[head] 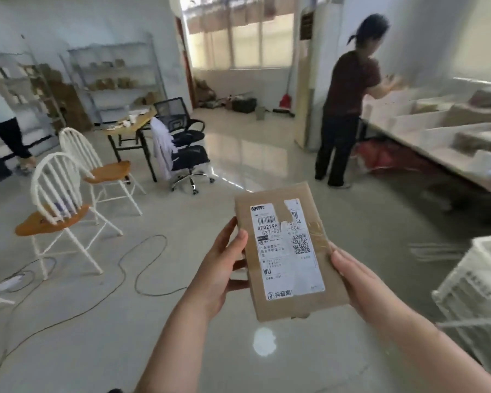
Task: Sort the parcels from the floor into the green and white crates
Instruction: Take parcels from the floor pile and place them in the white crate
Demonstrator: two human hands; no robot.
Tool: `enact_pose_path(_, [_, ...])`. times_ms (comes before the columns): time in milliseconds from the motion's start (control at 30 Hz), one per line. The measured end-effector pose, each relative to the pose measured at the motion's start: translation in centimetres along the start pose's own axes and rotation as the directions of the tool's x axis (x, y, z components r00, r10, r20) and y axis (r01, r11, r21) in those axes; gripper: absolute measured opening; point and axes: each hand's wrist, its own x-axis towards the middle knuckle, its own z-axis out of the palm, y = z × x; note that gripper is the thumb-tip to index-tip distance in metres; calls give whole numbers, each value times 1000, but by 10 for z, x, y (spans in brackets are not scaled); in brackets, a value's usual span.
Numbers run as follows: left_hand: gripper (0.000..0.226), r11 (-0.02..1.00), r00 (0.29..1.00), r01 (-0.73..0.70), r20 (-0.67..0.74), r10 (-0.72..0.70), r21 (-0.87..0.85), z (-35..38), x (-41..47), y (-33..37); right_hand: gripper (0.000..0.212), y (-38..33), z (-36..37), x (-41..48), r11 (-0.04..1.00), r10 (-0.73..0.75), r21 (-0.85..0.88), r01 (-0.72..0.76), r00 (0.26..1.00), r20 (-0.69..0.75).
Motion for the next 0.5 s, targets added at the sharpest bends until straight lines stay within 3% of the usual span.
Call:
enact_pose_path(133, [58, 1000, 972, 12, 236, -17, 22, 117, 72, -1, 66, -8, -108, -34, 1000, -18, 5, 20, 971, -240])
enact_pose_path(233, [55, 999, 916, 32, 399, -46, 41, 202, 112, -6, 61, -10, -174, -67, 998, -8, 48, 31, 909, -417])
enact_pose_path(367, [58, 993, 796, 68, 596, -109, 92, 305, 146, -21, 61, -5, -239, -112, 992, 53, 118, 33, 749, -661])
enact_pose_path(500, [70, 981, 662, 111, 724, -194, 161, 393, 178, -43, 59, 6, -282, -144, 983, 106, 173, 57, 594, -797])
